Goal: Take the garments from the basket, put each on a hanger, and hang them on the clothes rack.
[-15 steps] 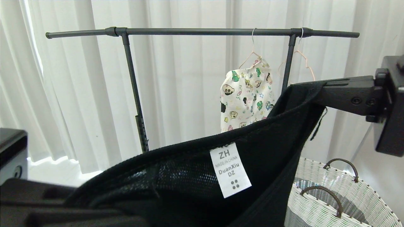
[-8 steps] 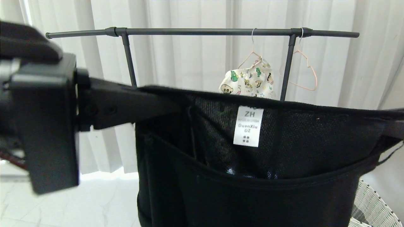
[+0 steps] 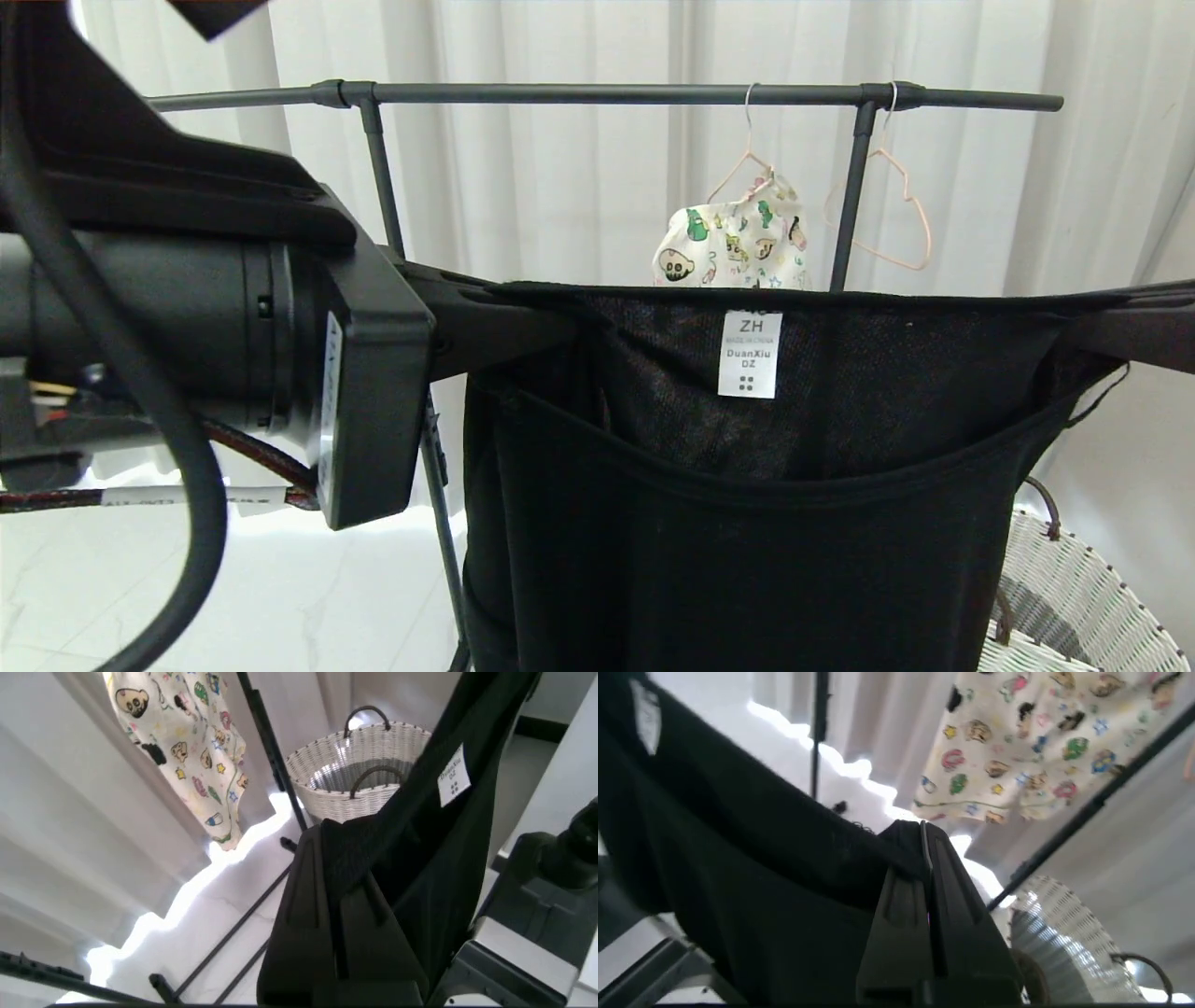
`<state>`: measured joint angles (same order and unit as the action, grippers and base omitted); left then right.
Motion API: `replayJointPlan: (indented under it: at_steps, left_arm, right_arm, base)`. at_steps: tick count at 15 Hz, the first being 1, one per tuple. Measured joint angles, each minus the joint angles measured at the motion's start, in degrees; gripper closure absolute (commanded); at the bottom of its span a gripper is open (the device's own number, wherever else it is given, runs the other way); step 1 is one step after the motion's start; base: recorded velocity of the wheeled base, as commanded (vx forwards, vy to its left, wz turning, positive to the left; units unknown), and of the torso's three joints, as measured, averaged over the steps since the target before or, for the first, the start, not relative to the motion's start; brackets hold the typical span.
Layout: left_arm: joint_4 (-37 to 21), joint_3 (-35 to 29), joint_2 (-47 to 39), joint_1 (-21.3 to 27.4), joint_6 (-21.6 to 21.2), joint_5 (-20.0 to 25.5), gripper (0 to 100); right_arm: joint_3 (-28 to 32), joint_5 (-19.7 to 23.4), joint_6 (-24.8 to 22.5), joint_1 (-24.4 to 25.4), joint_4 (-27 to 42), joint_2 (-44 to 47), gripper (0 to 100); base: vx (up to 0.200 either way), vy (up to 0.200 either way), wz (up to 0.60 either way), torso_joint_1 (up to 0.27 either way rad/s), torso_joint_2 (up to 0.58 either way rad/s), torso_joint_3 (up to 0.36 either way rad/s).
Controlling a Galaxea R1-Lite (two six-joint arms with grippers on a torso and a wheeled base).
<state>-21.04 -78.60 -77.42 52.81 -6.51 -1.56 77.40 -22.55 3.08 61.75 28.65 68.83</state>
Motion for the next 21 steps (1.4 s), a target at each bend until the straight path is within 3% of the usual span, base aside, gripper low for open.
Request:
replayJointPlan:
  at_steps: [2,5,6,12,16,21]
  left_arm:
    - [0.82,0.16,-0.17,-0.39,0.00,0.00,100]
    - [0.95,0.20,-0.39,-0.63,0.00,0.00,100]
    - [0.93,0.24,-0.44,-0.67,0.00,0.00,100]
    - [1.96,0.50,-1.32,-3.23,0.00,-1.11,100]
    - [6.99,4.38,-2.38,-5.40,-0.06,-6.84,100]
    - [7.52,7.52,-2.18,-5.62,-0.24,-8.07,100]
  right_arm:
    - [0.05,-2.29,0.00,-0.04,-0.10,0.35,100]
    - [-0.02,-2.46,-0.05,-0.09,-0.07,0.51,100]
    - [-0.02,-2.49,-0.07,-0.09,-0.07,0.52,0]
    - [-3.21,-1.54,-3.24,0.62,0.11,-1.39,0]
    - [-8.28,7.56,-5.81,1.87,0.11,-6.56,0]
    - [-9.79,7.47,-5.57,-0.74,-0.10,-9.76,0]
  base:
    - [0.000,0.000,0.00,0.000,0.00,0.000]
    - [0.000,0.000,0.00,0.000,0.00,0.000]
    - [0.000,0.000,0.00,0.000,0.00,0.000]
    - [0.000,0.000,0.00,0.000,0.00,0.000]
    - [0.000,0.000,0.00,0.000,0.00,0.000]
    - [0.000,0.000,0.00,0.000,0.00,0.000]
